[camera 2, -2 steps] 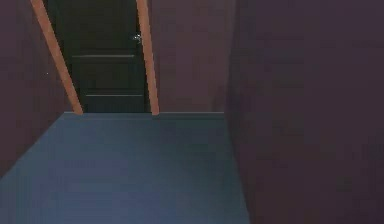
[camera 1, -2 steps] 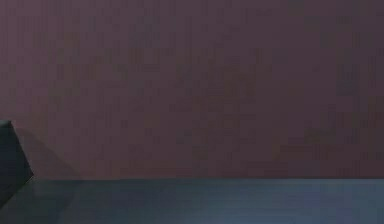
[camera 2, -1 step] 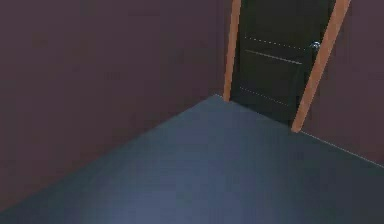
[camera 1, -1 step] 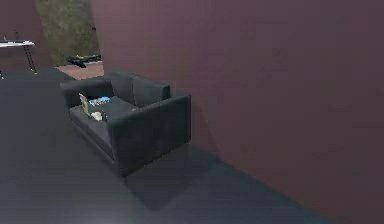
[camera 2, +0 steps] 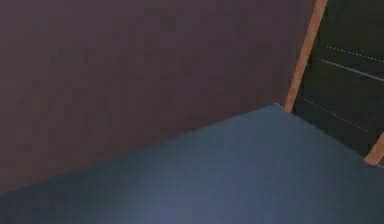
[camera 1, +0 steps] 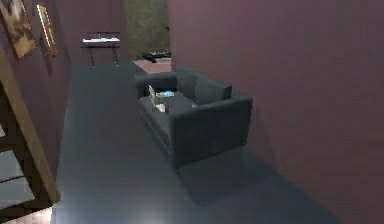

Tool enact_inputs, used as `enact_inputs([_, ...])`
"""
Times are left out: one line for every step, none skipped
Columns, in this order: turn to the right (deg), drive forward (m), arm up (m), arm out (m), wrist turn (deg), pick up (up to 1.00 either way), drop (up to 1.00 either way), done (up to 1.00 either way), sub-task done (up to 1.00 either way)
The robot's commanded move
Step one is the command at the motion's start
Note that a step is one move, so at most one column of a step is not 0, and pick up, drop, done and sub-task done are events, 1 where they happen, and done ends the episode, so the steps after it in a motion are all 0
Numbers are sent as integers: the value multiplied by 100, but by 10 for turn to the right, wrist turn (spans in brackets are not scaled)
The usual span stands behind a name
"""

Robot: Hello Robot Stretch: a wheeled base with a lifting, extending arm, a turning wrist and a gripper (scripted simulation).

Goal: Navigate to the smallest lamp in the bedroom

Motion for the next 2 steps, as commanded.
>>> enact_inputs([0, 5, 0, 0, 0, 0, 0, 0, 0])
enact_inputs([-450, 0, 0, 0, 0, 0, 0, 0, 0])
